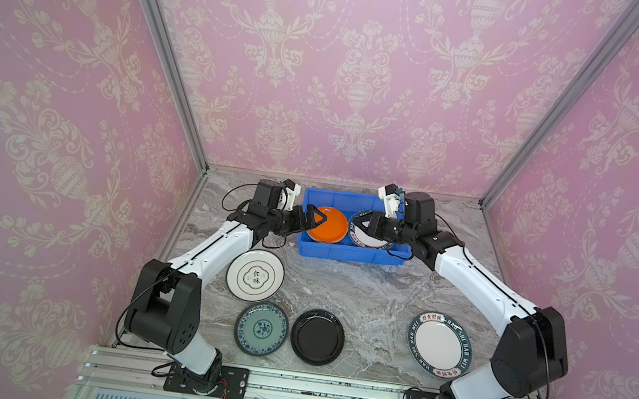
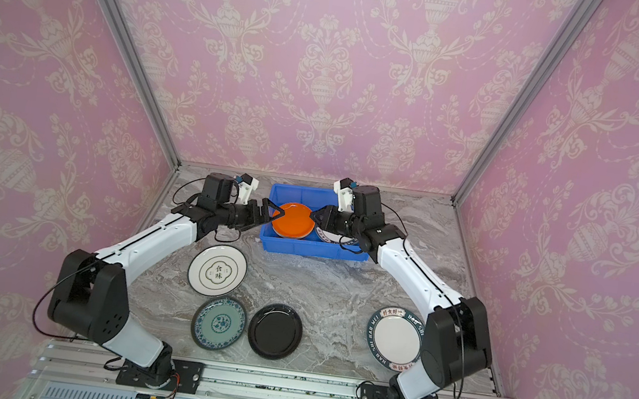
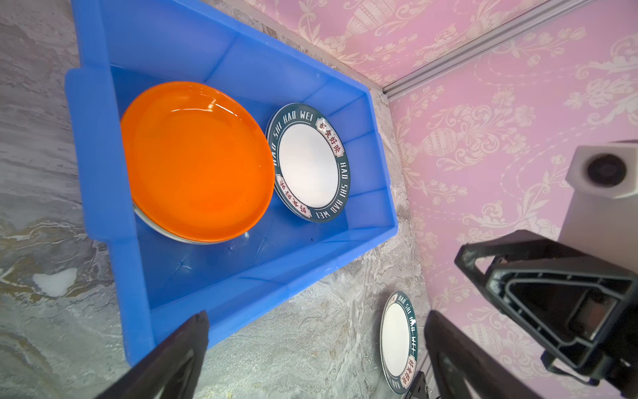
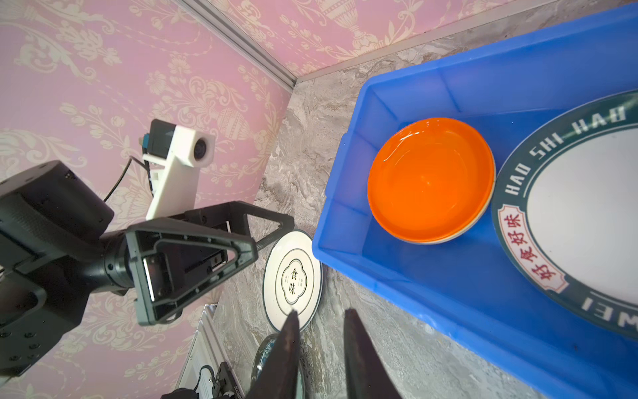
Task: Place the plates into the plastic bin on the countertop
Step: 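Open the right gripper and raise it out of the bin, then lower the right gripper to the black plate's rim and close it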
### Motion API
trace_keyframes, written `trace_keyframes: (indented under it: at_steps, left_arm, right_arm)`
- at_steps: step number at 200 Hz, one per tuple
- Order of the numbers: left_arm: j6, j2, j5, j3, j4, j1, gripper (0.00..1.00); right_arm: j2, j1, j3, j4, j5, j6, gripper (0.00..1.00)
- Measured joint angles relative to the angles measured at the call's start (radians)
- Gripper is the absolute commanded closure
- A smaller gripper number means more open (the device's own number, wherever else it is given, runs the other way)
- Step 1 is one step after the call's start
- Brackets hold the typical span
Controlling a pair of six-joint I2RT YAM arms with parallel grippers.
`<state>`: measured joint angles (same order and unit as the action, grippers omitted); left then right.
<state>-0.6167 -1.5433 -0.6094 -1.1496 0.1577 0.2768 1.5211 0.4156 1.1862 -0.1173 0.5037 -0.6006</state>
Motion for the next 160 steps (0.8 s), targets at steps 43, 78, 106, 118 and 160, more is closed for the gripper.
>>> trace_keyframes:
  at_steps: [43,78,106,118,160]
  left_arm:
    - [0.058,0.086,-0.008,0.084,0.002,0.085,0.01]
    - [0.111,0.150,-0.013,0.189,0.027,0.153,0.01]
    - [0.138,0.172,-0.013,0.210,0.053,0.186,0.01]
    - [0.146,0.177,-0.013,0.216,0.053,0.192,0.01]
    - [0.156,0.182,-0.013,0.254,0.053,0.211,0.01]
  right_arm:
    - [-0.217,0.041,-0.286,-0.034,0.016,0.002,0.67]
    - [-0.298,0.075,-0.411,-0.057,0.025,0.003,0.67]
    - [-0.303,0.105,-0.465,-0.060,0.024,-0.006,0.67]
    - [-0.296,0.132,-0.480,-0.063,0.025,-0.010,0.67]
    - [-0.217,0.244,-0.521,-0.023,0.036,-0.037,0.67]
